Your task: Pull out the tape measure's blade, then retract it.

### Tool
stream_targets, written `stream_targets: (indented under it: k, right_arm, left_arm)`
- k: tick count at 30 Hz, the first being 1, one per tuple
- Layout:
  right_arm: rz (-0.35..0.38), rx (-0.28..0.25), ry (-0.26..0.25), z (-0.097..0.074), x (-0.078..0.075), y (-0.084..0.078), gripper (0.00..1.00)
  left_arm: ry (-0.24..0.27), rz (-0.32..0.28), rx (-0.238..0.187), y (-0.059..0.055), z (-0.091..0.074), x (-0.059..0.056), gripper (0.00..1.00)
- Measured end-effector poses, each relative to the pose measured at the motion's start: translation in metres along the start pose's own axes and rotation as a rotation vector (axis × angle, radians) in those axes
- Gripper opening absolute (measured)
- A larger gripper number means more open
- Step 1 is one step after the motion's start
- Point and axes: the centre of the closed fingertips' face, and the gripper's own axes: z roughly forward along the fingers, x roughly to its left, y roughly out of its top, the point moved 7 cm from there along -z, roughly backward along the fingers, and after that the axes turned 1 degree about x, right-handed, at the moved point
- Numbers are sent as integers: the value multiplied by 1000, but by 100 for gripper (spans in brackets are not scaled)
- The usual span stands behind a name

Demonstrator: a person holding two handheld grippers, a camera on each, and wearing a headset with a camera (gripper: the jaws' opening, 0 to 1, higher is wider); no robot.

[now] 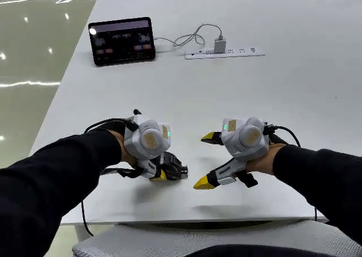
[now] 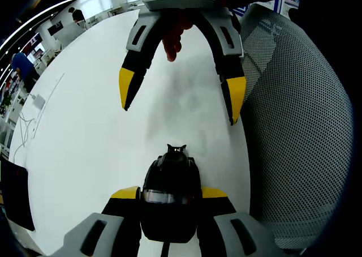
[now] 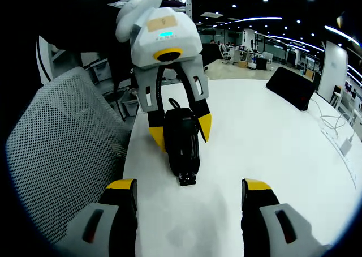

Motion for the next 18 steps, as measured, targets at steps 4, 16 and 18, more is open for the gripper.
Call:
stream_targets:
  k: [4, 16, 18]
  right_arm:
    - [-25, 35, 23, 14, 2, -2, 62]
    - [-92, 85, 47, 36, 3, -4, 38]
    - [-112, 96, 39, 38, 2, -5, 32]
  left_arm:
    - [-12, -4, 5, 1, 0, 0, 34]
    - [-23, -20, -2, 1, 1, 1, 35]
    - [-25, -28, -13, 0, 1, 1, 35]
